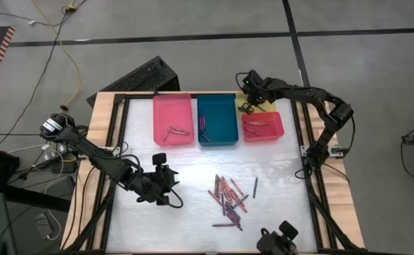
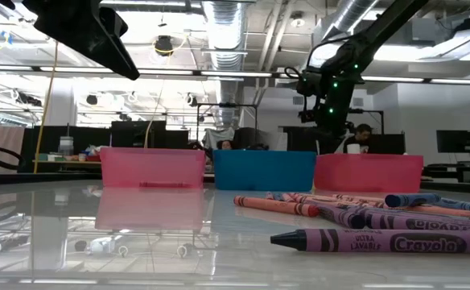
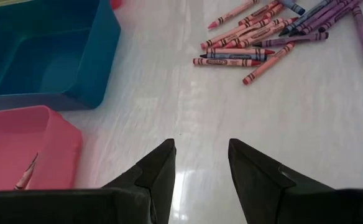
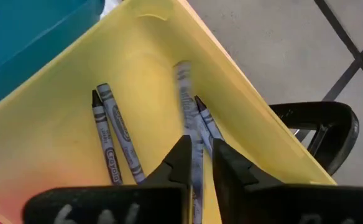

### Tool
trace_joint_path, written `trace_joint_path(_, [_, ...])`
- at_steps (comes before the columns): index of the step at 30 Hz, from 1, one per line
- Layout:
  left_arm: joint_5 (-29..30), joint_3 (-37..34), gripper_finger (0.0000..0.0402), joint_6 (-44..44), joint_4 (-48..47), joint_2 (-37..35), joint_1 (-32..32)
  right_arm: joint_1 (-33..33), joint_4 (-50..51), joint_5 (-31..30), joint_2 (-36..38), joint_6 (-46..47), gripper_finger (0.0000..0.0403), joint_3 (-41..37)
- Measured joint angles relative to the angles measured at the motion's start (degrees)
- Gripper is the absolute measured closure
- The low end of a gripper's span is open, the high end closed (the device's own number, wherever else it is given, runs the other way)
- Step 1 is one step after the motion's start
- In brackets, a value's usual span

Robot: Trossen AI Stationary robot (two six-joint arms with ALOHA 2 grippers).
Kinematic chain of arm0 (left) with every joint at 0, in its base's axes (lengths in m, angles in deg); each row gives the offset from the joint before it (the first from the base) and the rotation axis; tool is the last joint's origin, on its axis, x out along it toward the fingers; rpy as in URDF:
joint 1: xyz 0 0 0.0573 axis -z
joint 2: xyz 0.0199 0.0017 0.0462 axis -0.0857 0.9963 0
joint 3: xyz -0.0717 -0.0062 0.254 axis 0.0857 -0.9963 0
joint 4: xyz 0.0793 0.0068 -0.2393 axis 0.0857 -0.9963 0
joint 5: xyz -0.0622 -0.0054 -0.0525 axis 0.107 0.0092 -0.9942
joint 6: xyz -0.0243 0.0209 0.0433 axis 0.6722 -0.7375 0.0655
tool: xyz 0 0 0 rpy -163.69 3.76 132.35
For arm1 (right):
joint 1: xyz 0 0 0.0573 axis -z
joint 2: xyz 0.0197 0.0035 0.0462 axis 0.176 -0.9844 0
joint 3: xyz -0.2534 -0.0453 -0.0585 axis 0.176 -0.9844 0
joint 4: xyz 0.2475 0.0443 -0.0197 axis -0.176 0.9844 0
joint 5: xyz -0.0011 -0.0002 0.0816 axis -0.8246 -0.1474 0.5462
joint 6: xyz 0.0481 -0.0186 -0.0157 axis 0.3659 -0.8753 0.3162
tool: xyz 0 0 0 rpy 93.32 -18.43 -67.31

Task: Sort crayons
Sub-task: Put the blue crayon into the yellow bin, then adjust the blue bin

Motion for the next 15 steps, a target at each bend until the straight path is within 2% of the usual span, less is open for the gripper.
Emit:
trace_joint_path(8, [0.98, 0.0, 0.0262, 0.03, 0.29, 0.0, 0.98, -2.01, -0.41, 0.6, 1.99, -0.76, 0.0326, 0.11])
trace_joint_path(10, [1.45, 0.0, 0.0262, 0.24, 0.4, -0.02, 1.7, -3.5, -0.33, 4.17, 3.34, -1.09, 0.0326, 0.11])
trace_joint_path(15, [2.63, 0.0, 0.0262, 0.17, 2.22, -0.04, 5.1, -11.15, -0.14, 18.08, 7.58, -1.57, 0.0326, 0.13])
